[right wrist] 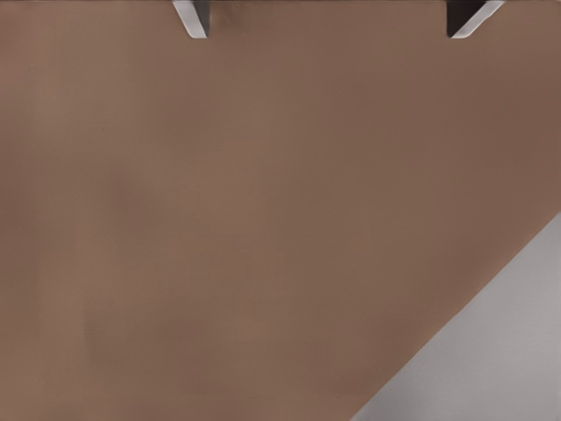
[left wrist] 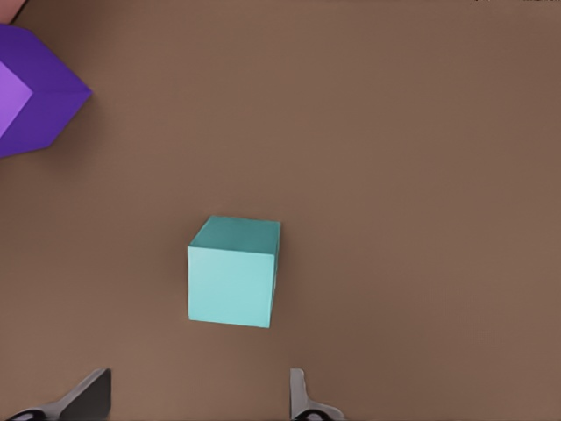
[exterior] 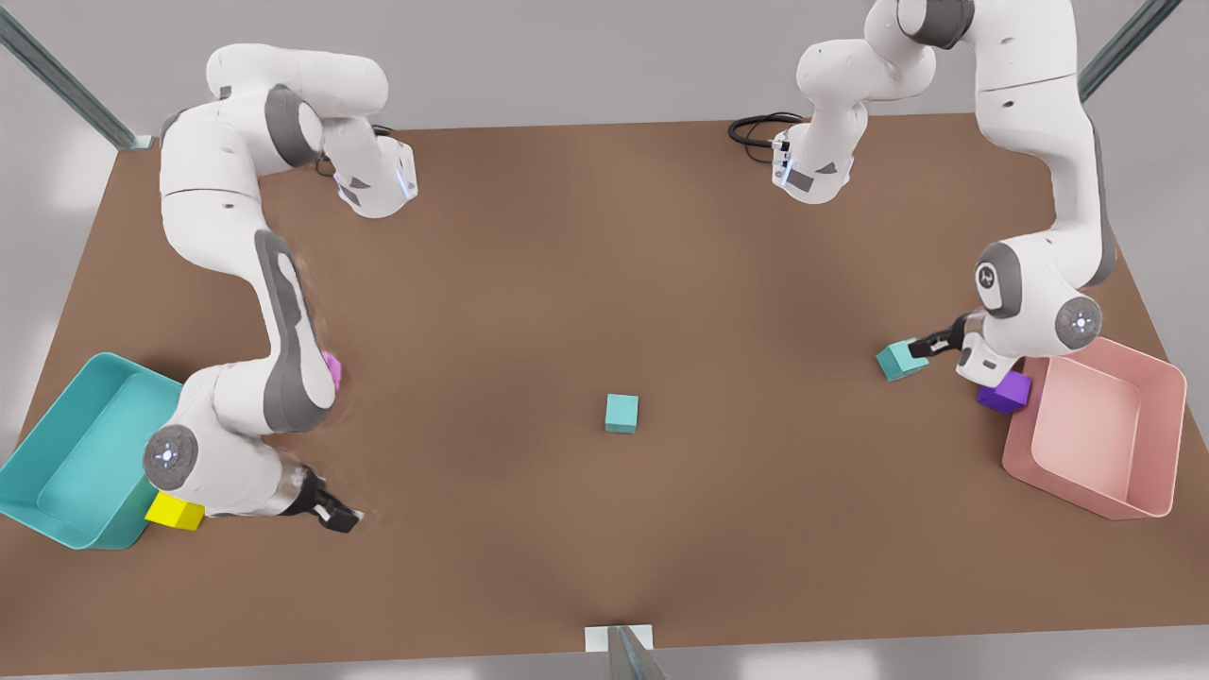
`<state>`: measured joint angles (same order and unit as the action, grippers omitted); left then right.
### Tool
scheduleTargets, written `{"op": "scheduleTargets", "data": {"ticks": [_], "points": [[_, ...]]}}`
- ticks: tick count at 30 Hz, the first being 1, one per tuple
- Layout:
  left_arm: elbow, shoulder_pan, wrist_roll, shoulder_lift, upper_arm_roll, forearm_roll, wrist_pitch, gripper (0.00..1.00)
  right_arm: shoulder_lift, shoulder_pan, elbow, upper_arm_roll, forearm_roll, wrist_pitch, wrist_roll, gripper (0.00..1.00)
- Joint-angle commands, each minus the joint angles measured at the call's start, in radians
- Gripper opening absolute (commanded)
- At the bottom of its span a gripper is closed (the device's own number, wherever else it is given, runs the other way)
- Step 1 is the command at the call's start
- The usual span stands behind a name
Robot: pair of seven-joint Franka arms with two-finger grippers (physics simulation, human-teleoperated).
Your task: Stack the two blue cubes on top of each other
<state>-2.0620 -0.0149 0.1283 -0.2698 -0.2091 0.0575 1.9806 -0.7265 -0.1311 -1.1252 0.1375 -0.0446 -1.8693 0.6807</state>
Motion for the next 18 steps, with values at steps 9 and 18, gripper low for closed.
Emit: {"op": "scheduleTargets", "data": {"ticks": [9, 18], "points": [[-0.115, 0.012, -0.153, -0.060, -0.012, 0.101, 0.242, 1.00, 0.694, 0.041, -0.226, -0.085, 0.115, 0.576, -0.874, 1.00], [-0.119, 0.010, -0.154, -0.114, -0.012, 0.061, 0.291, 1.00, 0.714, 0.037, -0.323, -0.107, 0.101, 0.507, -0.866, 1.00]]}}
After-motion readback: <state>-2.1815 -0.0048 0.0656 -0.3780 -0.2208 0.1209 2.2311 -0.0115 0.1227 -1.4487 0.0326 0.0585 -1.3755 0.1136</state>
